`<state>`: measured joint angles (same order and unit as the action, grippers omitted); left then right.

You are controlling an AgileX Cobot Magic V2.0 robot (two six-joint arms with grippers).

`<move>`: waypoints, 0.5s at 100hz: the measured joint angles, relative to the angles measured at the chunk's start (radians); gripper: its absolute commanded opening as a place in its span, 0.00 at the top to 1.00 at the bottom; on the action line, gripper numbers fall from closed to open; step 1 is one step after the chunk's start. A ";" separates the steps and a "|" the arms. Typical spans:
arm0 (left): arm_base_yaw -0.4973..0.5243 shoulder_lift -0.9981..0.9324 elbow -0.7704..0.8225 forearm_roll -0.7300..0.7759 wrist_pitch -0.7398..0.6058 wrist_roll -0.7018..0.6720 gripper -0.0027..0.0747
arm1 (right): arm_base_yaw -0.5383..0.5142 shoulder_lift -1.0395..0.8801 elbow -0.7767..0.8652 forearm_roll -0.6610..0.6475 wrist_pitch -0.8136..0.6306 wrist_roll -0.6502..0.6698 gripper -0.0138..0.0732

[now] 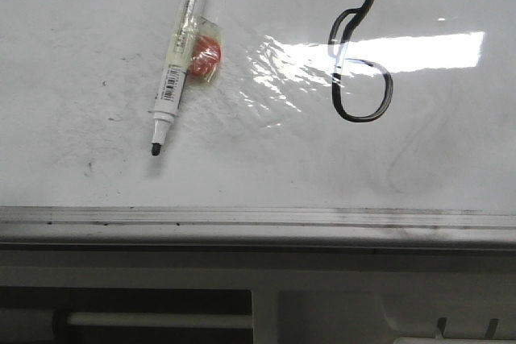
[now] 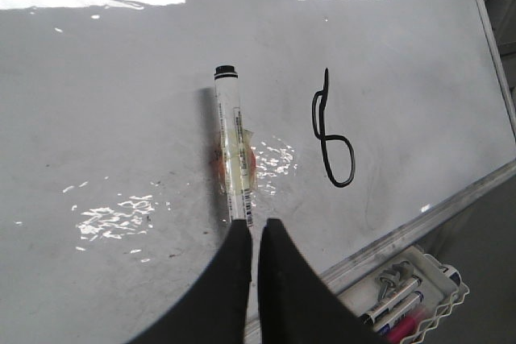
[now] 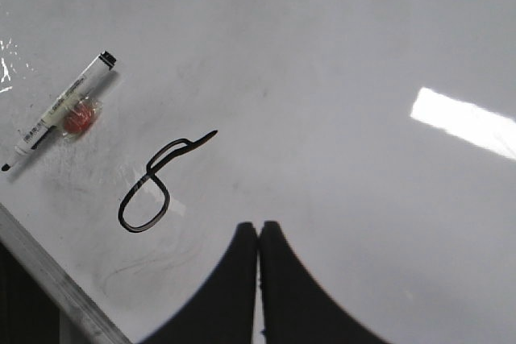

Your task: Write number 8 on whiteboard

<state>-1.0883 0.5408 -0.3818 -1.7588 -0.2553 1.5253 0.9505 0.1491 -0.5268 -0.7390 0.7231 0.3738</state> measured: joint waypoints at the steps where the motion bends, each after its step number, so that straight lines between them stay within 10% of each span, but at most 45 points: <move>1: 0.000 0.000 0.000 0.000 0.000 0.000 0.99 | 0.000 0.000 0.000 0.000 0.000 0.002 0.89; 39: 0.000 0.000 0.029 -0.001 0.000 0.000 0.99 | 0.000 0.000 0.000 0.000 -0.001 0.002 0.89; 50: 0.014 -0.027 0.064 0.198 0.001 -0.022 0.99 | 0.000 0.000 0.002 0.000 -0.001 0.002 0.89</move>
<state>-1.0746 0.5138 -0.3179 -1.5608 -0.2547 1.5032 0.9505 0.1491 -0.5253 -0.7390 0.7216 0.3759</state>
